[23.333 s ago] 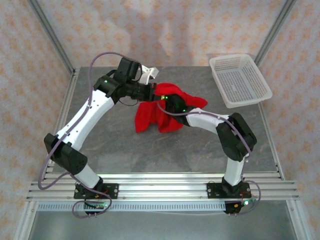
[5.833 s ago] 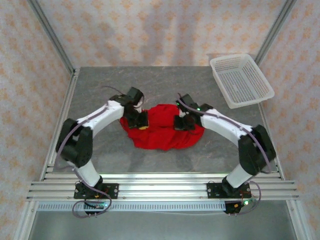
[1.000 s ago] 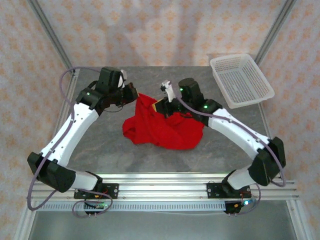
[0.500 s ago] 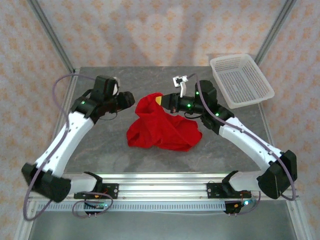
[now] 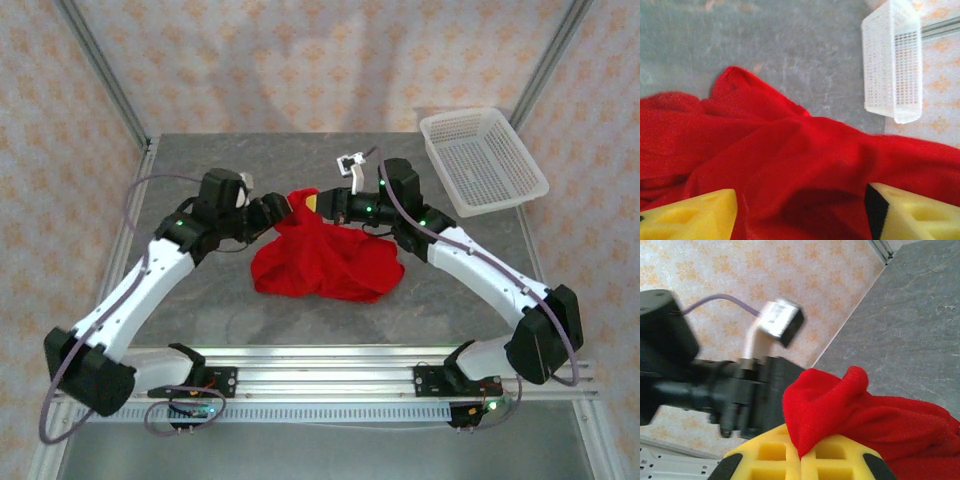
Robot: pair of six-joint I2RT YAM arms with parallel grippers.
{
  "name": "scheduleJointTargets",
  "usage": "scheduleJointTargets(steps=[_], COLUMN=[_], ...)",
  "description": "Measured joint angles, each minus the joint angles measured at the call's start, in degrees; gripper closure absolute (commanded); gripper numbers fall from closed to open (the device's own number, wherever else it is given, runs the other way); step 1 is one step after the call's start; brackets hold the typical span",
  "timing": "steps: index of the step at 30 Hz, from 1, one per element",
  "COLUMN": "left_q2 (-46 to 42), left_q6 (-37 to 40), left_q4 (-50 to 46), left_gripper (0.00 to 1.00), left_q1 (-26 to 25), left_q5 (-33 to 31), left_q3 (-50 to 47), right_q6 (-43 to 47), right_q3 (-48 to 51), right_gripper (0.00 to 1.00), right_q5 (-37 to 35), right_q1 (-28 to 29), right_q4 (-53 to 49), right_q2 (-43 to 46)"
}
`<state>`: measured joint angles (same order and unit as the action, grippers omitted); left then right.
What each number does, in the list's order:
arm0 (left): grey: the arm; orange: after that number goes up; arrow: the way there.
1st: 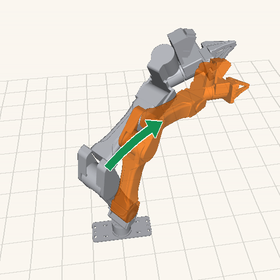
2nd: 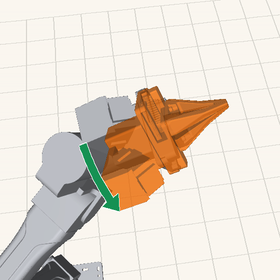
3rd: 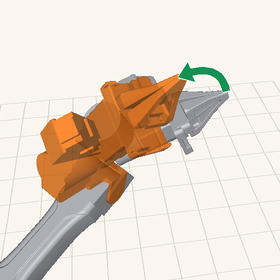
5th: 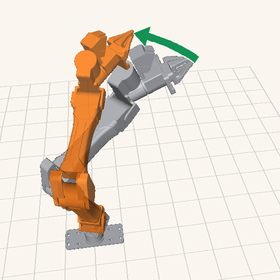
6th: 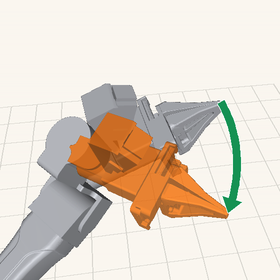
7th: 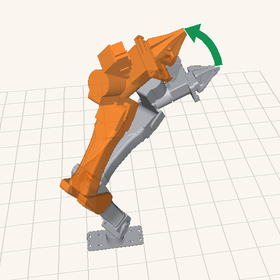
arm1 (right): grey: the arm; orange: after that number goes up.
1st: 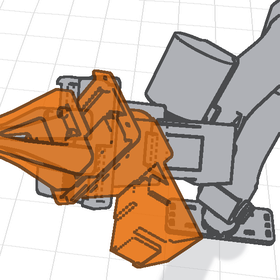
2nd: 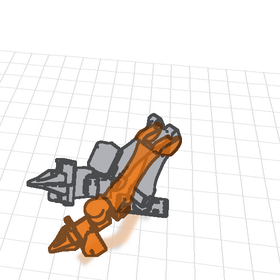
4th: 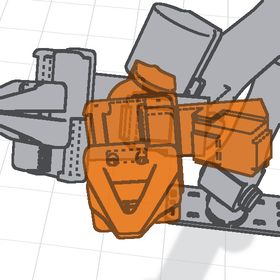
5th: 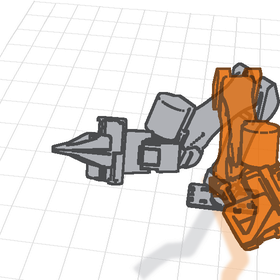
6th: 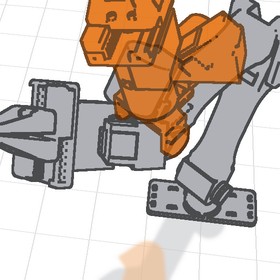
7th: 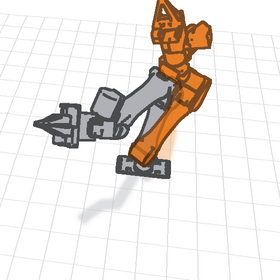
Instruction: Fold the inside-out t-shirt
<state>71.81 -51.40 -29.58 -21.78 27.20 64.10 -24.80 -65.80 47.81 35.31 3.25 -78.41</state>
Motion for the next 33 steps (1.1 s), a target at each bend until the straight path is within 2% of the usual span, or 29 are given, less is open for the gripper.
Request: scheduleJointTargets(steps=[2, 4, 5, 10, 13, 16, 19, 22, 24, 29, 33], left_q2=[1.86, 2.05, 1.79, 0.2, 0.57, 1.09, 1.09, 1.09, 1.2, 1.33, 1.51], left_q6=[-1.9, -4.39, -5.73, -12.63, -16.33, -19.89, -21.24, -20.28, -17.22, -10.38, -7.98], left_q4=[1.84, 4.63, 5.95, 16.79, 23.37, 31.8, 37.05, 36.85, 33.51, 25.05, 21.97], left_gripper=[0.61, 0.92, 1.0, 1.0, 1.0, 1.0, 1.0, 1.0, 1.0, 1.0, 1.0], left_q1=[0.0, 0.02, 0.02, 0.07, 0.17, 0.17, 0.17, 0.17, 0.15, 0.13, 0.11], left_q5=[1.01, 1.44, 1.68, 3.98, 6.49, 8.74, 10.34, 11.8, 12.92, 13.86, 14.19], left_q3=[-0.7, -2.03, -2.58, -2.93, 0.48, 3.76, 5.16, 5.84, 6.97, 9.73, 9.86], right_q6=[-0.39, -1.18, -1.51, -2.93, -3.28, -2.82, -1.51, 0.94, 3.91, 11.34, 13.03], right_q3=[-0.22, -0.22, -0.22, 1.75, 7.78, 13.4, 14.71, 13.99, 12.41, 6.47, -1.27], right_gripper=[1.0, 1.0, 1.0, 0.98, 0.85, 0.8, 0.72, 0.62, 0.58, 0.57, 0.56], right_q5=[-0.02, -0.15, -0.22, -1.33, -3.56, -5.73, -7.74, -10.23, -12.96, -17.86, -18.32], right_q1=[0.0, 0.0, -0.02, 0.0, 0.0, -0.02, -0.02, -0.02, -0.02, -0.11, -0.07], right_q4=[0.07, 0.26, 0.31, 2.16, 4.28, 3.54, -0.22, -3.72, -7.39, -12.07, -14.95], right_q2=[0.04, 0.04, 0.04, 0.96, 3.87, 5.33, 5.42, 7.1, 9.38, 16.61, 16.48])
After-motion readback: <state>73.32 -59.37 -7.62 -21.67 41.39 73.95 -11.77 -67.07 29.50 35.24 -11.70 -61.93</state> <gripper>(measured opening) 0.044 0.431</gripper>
